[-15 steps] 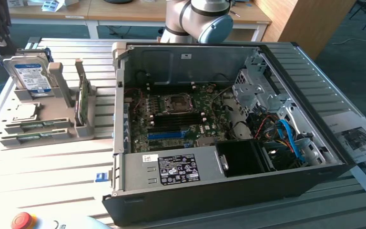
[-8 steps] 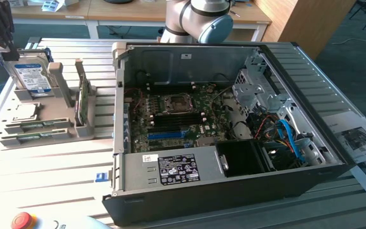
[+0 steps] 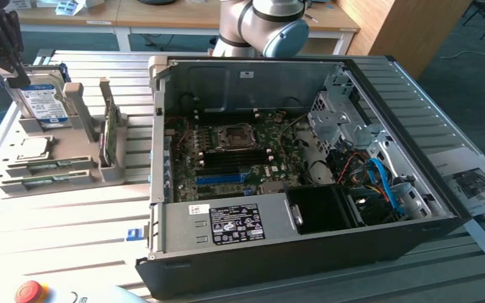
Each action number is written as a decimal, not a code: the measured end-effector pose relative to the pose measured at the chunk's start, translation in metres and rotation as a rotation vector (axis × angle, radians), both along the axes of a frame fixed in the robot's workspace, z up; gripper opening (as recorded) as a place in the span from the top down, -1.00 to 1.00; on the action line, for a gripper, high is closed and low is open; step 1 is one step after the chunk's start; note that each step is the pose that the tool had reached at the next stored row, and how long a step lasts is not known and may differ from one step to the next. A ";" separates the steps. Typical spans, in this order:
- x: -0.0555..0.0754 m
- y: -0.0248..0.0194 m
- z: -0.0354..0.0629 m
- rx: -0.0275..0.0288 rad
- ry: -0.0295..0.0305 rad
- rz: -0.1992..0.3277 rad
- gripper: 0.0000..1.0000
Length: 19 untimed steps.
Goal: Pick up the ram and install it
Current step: 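Pick up the ram and move it above insertion slot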
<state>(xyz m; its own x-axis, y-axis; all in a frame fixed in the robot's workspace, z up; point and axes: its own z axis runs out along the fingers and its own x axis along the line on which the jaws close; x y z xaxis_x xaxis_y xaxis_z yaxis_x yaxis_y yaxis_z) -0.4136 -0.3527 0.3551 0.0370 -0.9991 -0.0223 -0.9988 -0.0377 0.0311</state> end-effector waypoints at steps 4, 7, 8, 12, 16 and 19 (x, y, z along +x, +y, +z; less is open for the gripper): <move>0.000 0.0000 -0.0004 0.0000 0.0001 0.000 0.79; 0.000 0.0000 -0.0004 0.0000 0.0001 0.000 0.79; 0.000 0.0000 -0.0004 -0.0001 0.0001 0.000 0.79; 0.000 0.0000 -0.0005 0.0000 0.0001 0.000 0.79; 0.000 0.0000 -0.0004 -0.0001 0.0001 0.000 0.77; 0.000 0.0000 -0.0005 0.0000 0.0000 0.000 0.53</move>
<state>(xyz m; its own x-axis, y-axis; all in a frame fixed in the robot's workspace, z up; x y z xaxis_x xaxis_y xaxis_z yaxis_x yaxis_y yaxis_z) -0.4136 -0.3527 0.3546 0.0370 -0.9991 -0.0223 -0.9988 -0.0376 0.0311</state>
